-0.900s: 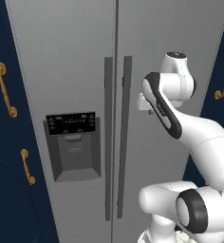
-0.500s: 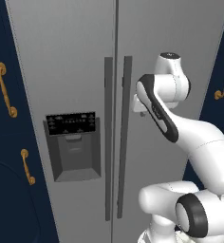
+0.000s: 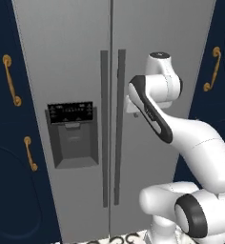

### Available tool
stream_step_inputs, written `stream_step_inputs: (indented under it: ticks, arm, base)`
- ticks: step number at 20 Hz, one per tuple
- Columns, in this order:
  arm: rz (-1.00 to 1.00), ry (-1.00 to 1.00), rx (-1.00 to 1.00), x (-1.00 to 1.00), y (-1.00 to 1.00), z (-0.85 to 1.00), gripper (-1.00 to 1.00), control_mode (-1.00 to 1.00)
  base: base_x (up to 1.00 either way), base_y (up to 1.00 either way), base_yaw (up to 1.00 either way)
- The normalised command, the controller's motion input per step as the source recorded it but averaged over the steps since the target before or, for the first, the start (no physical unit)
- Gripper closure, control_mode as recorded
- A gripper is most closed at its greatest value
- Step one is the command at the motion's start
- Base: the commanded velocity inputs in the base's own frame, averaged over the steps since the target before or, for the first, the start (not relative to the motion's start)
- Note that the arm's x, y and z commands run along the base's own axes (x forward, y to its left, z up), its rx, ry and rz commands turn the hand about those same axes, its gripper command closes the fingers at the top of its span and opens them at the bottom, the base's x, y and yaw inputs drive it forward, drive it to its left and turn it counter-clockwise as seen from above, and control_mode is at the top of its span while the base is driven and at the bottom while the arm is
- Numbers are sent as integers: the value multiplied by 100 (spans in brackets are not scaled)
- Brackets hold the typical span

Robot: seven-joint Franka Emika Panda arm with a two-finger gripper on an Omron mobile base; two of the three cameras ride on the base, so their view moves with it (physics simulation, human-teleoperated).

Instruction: Grab a lemon wedge from the fridge and one ice cube from the ice bowl, and put them in the glass of lemonade.

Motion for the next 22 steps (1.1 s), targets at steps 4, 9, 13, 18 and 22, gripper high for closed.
stream_step_inputs:
  ticks: [4, 9, 13, 18, 22]
  arm:
    - [0, 0, 0, 0, 0, 0, -100, 100]
    - [0, 0, 0, 0, 0, 0, -100, 100]
    - [0, 0, 0, 0, 0, 0, -100, 100]
    - [0, 0, 0, 0, 0, 0, -100, 100]
    - [0, 0, 0, 0, 0, 0, -100, 100]
  base:
    - [-50, 3, 0]
    - [-50, 27, 0]
    - [-41, 43, 0]
    - [-30, 48, -1]
    - [-41, 4, -3]
